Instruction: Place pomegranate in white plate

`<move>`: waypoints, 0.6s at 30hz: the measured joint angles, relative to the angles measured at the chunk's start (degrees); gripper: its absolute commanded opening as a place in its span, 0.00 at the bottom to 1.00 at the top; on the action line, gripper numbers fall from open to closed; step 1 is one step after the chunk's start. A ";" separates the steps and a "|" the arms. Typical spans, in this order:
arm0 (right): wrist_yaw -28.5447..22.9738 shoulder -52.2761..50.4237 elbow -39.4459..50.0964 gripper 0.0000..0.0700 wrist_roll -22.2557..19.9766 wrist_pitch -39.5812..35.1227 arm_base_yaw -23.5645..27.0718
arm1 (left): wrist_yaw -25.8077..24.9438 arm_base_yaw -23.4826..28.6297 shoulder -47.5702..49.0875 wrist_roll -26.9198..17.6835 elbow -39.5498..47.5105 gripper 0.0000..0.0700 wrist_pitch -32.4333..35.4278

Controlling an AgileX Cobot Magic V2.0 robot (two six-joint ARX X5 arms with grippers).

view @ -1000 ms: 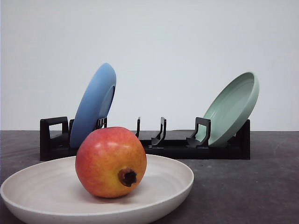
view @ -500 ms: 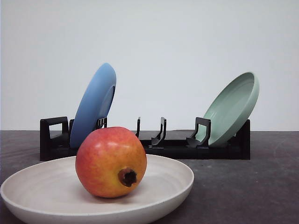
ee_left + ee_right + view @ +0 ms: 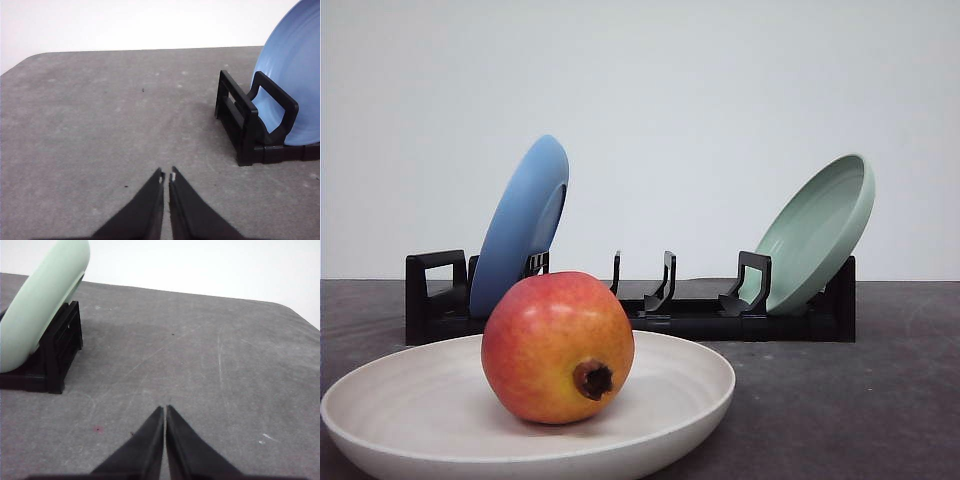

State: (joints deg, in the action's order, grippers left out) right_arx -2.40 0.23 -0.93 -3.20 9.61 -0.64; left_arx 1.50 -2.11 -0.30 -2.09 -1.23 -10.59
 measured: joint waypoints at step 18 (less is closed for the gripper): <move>-0.02 0.00 0.00 0.00 0.00 -0.02 0.00 | 0.00 0.00 0.00 0.00 0.00 0.00 0.00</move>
State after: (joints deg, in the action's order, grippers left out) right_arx -2.42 0.23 -0.93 -3.20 9.58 -0.64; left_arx 1.50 -2.11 -0.30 -2.09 -1.23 -10.59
